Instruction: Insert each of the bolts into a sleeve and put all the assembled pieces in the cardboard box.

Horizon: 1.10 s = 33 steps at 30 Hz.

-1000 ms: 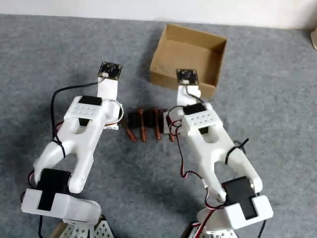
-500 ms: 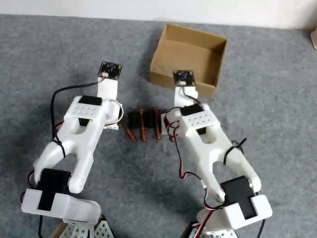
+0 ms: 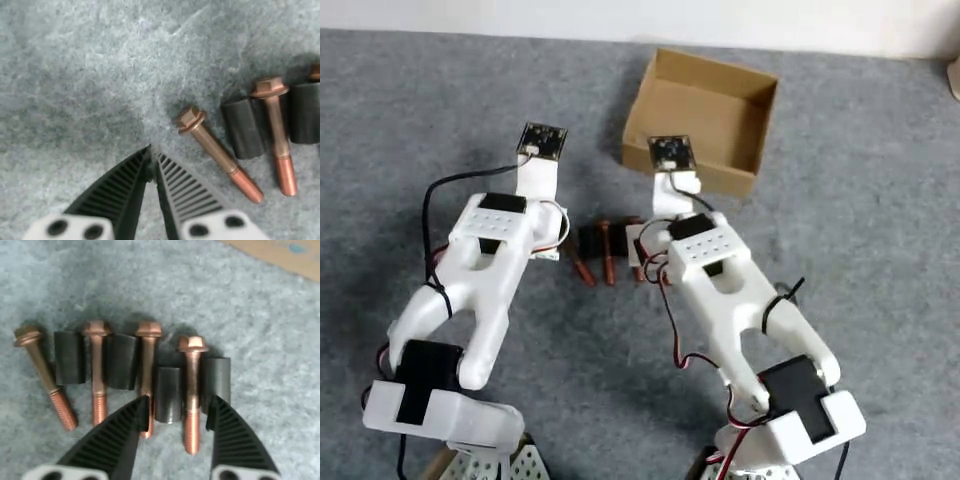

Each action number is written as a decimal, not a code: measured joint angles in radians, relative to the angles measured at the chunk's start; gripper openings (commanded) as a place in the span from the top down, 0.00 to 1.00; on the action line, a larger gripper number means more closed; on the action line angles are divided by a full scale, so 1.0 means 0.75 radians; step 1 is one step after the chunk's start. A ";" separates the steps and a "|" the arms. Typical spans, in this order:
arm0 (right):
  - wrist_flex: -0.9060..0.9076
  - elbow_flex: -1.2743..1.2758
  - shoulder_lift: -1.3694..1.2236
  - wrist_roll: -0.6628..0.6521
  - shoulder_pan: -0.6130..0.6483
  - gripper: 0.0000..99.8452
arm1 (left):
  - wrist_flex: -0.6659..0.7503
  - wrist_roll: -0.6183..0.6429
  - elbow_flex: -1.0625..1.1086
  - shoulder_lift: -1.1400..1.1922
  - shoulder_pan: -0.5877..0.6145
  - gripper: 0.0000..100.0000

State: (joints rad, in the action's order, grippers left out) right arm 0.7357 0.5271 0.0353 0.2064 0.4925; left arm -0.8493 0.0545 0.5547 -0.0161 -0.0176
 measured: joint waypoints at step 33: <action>0.149 -0.223 -0.411 0.008 -0.139 0.82 | 0.002 0.000 0.000 0.000 0.000 0.99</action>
State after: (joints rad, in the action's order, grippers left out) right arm 0.8477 0.3598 -0.2731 0.2125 0.3882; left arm -0.8477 0.0545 0.5547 -0.0161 -0.0176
